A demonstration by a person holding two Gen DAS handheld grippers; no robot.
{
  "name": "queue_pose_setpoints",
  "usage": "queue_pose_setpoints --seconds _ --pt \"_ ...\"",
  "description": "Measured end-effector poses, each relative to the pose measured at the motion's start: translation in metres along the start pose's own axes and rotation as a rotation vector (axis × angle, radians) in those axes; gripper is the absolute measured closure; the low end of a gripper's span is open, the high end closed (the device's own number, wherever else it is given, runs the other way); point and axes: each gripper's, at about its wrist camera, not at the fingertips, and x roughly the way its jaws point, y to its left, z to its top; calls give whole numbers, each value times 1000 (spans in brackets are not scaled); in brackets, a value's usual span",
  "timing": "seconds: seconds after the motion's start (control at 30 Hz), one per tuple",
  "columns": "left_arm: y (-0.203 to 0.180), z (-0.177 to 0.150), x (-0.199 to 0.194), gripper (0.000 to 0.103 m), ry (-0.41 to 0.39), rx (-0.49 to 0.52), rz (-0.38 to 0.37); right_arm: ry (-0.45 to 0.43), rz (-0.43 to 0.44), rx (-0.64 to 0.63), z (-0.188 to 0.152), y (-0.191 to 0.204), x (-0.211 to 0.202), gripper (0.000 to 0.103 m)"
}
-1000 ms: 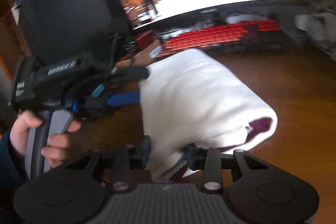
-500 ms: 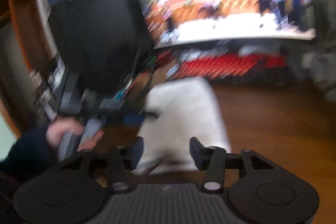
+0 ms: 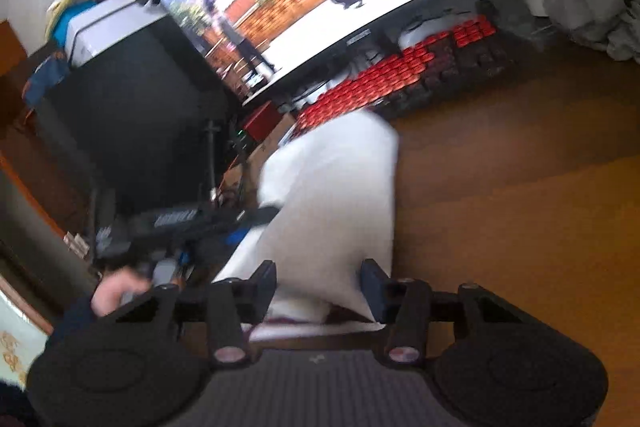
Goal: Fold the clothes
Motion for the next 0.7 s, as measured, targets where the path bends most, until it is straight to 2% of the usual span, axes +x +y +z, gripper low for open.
queue_pose_setpoints --seconds 0.1,0.17,0.3,0.37,0.4,0.53,0.6,0.63,0.7 --pt "0 4 1 70 23 3 -11 3 -25 -31 -5 6 -9 56" --pt "-3 6 -3 70 27 20 -5 -24 -44 -25 0 2 -17 56" --pt "-17 13 -14 70 -14 91 39 -76 -78 -6 18 -11 -26 56" --pt "-25 21 -17 55 -48 116 62 -89 -81 -12 27 -14 -25 56" --pt "-28 26 -14 52 -53 129 80 -89 -76 -18 31 -15 -22 56" --pt "-36 47 5 50 -53 158 141 -86 -59 -40 44 -15 -5 56" --pt "-29 58 17 50 -31 114 142 -87 -58 -48 49 -15 4 56" --pt "-24 60 23 52 -20 97 145 -87 -55 -53 50 -15 7 56" --pt "-18 61 32 73 -9 89 143 -83 -42 -54 54 -14 14 56"
